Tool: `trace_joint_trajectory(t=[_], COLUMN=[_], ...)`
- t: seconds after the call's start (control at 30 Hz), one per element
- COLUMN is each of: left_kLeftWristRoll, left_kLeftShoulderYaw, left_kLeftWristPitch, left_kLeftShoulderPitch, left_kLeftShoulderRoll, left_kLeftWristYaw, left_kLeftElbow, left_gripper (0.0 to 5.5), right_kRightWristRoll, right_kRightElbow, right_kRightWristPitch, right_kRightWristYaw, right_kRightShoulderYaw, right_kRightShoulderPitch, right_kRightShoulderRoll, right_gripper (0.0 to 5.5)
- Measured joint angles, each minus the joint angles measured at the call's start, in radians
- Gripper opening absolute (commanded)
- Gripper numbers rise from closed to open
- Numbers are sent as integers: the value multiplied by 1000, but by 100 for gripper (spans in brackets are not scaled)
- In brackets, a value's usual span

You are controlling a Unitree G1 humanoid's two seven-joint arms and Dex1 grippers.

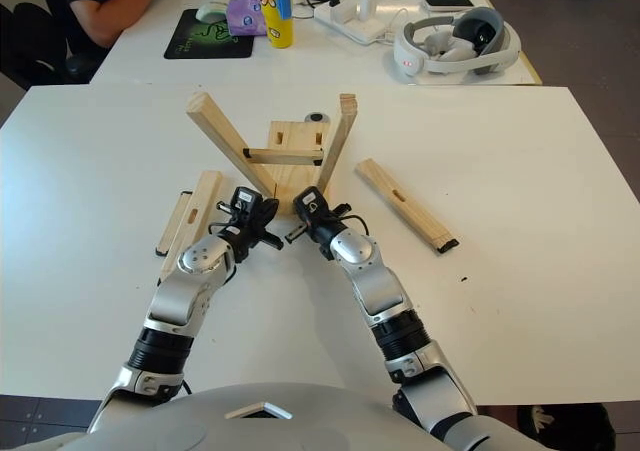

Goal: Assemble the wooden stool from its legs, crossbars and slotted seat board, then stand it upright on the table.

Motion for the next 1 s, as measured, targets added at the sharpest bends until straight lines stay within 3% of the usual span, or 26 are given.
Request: trace_joint_trajectory(t=[0.2, 0.37, 0.53, 0.7, 0.83, 1.0], left_kLeftWristRoll=[1, 1, -2, -3, -2, -2], left_kLeftShoulderYaw=[-4, 6, 7, 7, 6, 7], left_kLeftWristPitch=[34, 36, 34, 35, 35, 36], left_kLeftShoulderPitch=[0, 5, 4, -2, -17, -38], left_kLeftShoulderRoll=[-3, -3, -3, -2, -2, 0], left_kLeftWristYaw=[19, 28, 29, 23, 19, 3], left_kLeftElbow=[-17, -30, -31, -15, 2, 23], left_gripper=[2, 2, 2, 2, 2, 2], right_kRightWristRoll=[77, 393, 821, 906, 831, 765], right_kRightElbow=[-275, -588, -603, -426, -386, -412], right_kRightWristPitch=[147, 400, 619, 555, 423, 404], right_kRightWristYaw=[160, 311, 294, 94, -2, -40], right_kRightShoulderYaw=[-5, -207, -533, -731, -711, -521], right_kRightShoulderPitch=[80, 29, -286, -657, -738, -629], right_kRightShoulderRoll=[-130, -239, -277, -275, -236, -166], right_gripper=[0, 0, 0, 0, 0, 0])
